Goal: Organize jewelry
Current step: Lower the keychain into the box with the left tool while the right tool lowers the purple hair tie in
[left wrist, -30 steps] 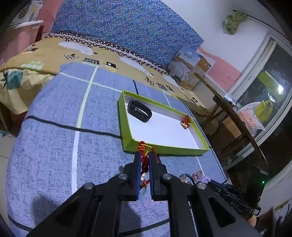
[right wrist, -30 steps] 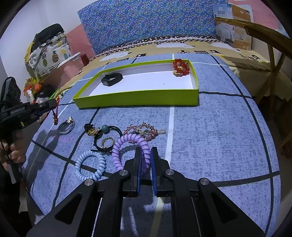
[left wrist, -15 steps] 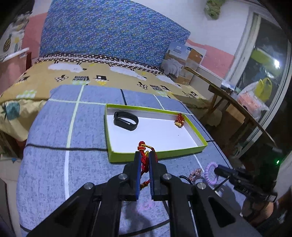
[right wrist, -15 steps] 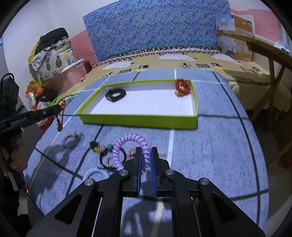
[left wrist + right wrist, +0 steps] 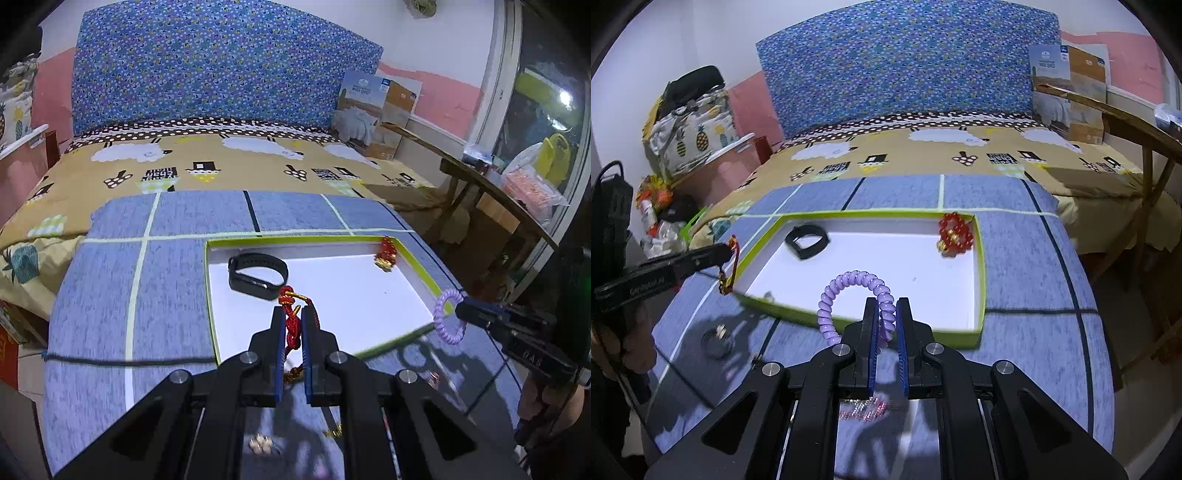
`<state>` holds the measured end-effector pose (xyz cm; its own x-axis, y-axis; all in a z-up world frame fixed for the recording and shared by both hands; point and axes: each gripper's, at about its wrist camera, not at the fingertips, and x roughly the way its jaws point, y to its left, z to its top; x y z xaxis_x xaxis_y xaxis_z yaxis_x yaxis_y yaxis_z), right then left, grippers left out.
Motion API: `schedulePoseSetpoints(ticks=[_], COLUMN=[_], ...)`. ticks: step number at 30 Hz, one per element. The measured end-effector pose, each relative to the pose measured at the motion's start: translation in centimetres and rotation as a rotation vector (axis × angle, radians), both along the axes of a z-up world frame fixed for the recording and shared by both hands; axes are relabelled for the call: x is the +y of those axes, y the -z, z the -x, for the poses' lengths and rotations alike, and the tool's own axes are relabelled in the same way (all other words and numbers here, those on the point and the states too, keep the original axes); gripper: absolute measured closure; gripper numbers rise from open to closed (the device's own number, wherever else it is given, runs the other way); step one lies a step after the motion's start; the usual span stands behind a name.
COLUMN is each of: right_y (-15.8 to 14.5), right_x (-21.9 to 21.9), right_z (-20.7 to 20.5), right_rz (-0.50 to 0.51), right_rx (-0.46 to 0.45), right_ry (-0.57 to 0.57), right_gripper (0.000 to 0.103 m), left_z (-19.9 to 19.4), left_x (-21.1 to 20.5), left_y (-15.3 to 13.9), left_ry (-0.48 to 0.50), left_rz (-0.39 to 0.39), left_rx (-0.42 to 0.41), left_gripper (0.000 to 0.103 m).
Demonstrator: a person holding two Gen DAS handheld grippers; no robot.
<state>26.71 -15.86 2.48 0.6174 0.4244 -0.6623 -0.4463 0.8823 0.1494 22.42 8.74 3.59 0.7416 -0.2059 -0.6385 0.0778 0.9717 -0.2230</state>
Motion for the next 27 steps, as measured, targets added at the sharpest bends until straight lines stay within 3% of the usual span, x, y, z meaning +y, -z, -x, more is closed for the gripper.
schedulePoseSetpoints(ticks=[12, 27], right_y=[2.7, 4.1], right_x=[-0.3, -0.1], right_z=[-6.1, -7.8], right_rz=[0.068, 0.123], right_rx=[0.084, 0.134], right_ry=[0.071, 0.066], right_gripper=[0.094, 0.093], left_z=[-4.2, -5.9], left_x=[0.1, -0.1], left_y=[2.4, 4.5], left_ry=[-0.031, -0.033], left_rz=[-0.071, -0.08], left_rx=[0.087, 0.157], left_gripper=[0.095, 0.094])
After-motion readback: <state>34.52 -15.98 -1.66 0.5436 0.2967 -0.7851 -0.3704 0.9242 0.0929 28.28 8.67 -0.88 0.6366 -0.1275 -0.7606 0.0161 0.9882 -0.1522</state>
